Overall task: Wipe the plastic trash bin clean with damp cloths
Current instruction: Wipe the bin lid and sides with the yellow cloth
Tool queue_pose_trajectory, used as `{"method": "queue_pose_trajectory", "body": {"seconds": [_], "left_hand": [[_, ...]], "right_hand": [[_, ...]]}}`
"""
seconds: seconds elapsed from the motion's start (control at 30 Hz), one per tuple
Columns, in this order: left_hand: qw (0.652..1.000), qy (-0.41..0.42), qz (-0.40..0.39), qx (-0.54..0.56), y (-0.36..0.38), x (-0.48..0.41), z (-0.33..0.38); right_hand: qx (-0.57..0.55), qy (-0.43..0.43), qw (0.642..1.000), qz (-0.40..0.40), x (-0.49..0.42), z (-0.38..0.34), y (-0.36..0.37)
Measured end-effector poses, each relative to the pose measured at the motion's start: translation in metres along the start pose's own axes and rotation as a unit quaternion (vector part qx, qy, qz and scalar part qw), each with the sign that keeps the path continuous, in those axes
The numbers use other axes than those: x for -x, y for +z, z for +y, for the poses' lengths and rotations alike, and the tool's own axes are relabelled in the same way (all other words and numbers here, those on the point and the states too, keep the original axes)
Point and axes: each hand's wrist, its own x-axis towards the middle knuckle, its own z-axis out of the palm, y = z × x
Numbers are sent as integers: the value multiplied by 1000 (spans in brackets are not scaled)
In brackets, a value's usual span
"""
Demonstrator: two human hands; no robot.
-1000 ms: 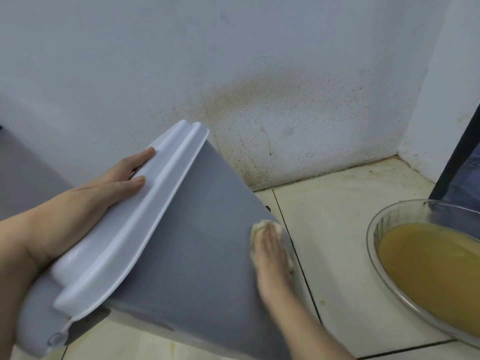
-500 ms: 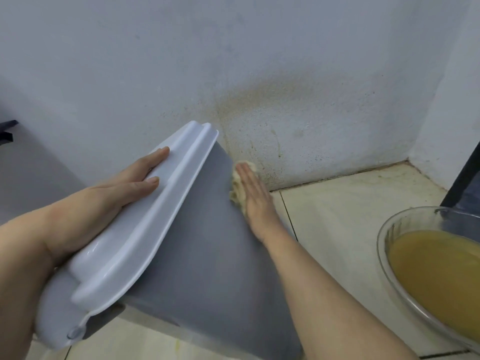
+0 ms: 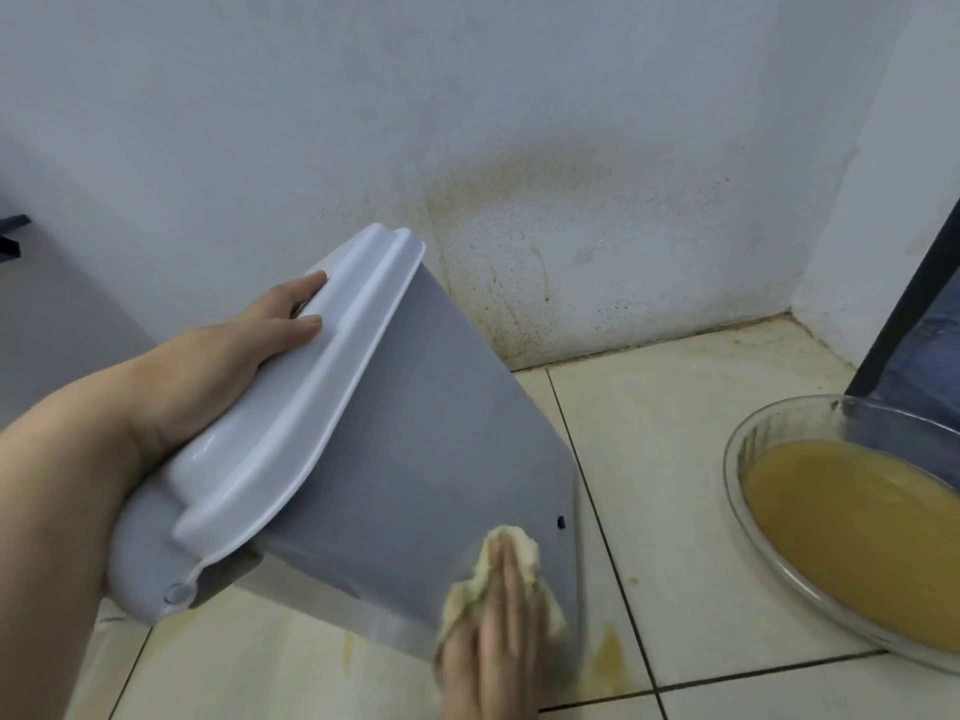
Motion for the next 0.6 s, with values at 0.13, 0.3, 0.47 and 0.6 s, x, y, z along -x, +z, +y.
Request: {"method": "queue_pose_trajectory", "body": {"seconds": [0.13, 0.3, 0.47, 0.6], "left_hand": [[1000, -16, 16, 9, 27, 8, 40], [999, -18, 44, 25, 51, 31, 84], [998, -23, 59, -28, 58, 47, 107], [992, -12, 47, -116, 77, 46, 125]], "right_hand": [[-64, -51, 996, -19, -26, -72, -14], [-148, -110, 982, -31, -51, -63, -30], [-606, 350, 703, -126, -88, -31, -59], [-682, 346, 642, -52, -105, -24, -82]]}}
